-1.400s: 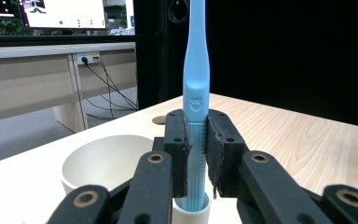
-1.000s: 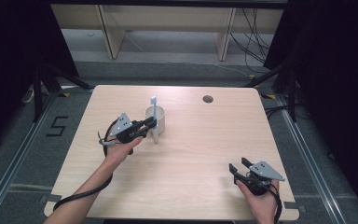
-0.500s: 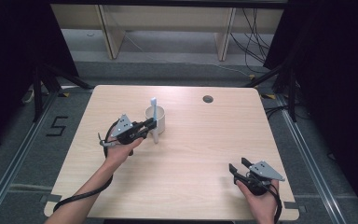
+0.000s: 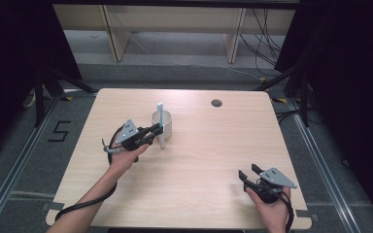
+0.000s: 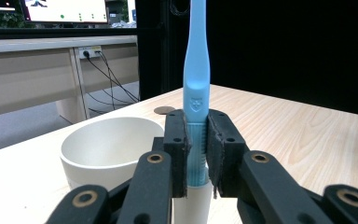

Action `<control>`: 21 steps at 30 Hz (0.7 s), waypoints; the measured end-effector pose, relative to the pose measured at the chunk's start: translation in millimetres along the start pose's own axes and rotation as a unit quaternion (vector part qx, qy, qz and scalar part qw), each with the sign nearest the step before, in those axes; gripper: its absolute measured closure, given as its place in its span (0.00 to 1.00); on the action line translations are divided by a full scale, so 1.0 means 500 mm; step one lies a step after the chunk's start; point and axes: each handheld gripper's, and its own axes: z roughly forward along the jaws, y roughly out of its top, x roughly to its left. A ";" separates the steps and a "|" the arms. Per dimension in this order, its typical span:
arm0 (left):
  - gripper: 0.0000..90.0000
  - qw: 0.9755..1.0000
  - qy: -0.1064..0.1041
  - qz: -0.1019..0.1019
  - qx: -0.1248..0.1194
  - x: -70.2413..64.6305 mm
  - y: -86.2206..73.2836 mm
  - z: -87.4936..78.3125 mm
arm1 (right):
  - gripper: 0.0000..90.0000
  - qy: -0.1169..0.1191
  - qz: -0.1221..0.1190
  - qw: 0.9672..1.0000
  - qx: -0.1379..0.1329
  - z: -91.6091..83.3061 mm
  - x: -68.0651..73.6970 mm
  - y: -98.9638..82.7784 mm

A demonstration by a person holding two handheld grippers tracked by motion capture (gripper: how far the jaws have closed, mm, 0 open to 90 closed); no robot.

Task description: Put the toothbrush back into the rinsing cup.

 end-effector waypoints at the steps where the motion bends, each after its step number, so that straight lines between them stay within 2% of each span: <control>1: 0.87 1.000 -0.001 0.000 0.001 0.000 0.000 0.000 | 0.47 0.000 -0.001 1.000 0.000 0.000 0.000 0.000; 5: 0.83 1.000 -0.006 -0.009 0.006 0.000 -0.001 -0.002 | 0.47 0.001 0.004 1.000 0.001 -0.001 0.001 0.000; 6: 0.80 1.000 -0.008 -0.009 0.006 -0.001 -0.001 -0.004 | 0.47 0.000 0.001 1.000 0.000 -0.001 0.000 0.001; 7: 0.78 1.000 -0.007 -0.007 0.008 -0.002 0.000 -0.006 | 0.47 -0.003 -0.015 1.000 -0.007 0.001 -0.005 0.001; 8: 0.73 1.000 -0.005 -0.004 0.011 -0.003 0.000 -0.010 | 0.47 -0.005 -0.017 1.000 -0.011 0.001 -0.006 0.001; 11: 0.70 1.000 -0.004 0.000 0.014 -0.004 0.001 -0.014 | 0.47 -0.004 -0.017 1.000 -0.008 0.001 -0.006 0.001; 12: 0.67 1.000 0.000 0.004 0.014 -0.003 0.003 -0.019 | 0.47 0.002 -0.003 1.000 -0.009 0.004 -0.002 -0.001; 14: 0.63 1.000 0.003 0.002 0.015 -0.002 0.004 -0.025 | 0.47 0.006 0.004 1.000 -0.008 0.004 0.001 -0.001; 17: 0.56 1.000 0.010 0.003 0.021 -0.002 0.006 -0.033 | 0.47 0.006 0.005 1.000 -0.009 0.005 0.002 -0.001; 19: 0.52 1.000 0.013 0.004 0.025 -0.002 0.007 -0.036 | 0.47 0.000 0.009 1.000 0.001 0.002 0.004 0.000; 21: 0.49 0.999 0.016 0.008 0.029 -0.003 0.007 -0.043 | 0.47 0.000 -0.009 1.000 -0.007 0.004 -0.002 0.000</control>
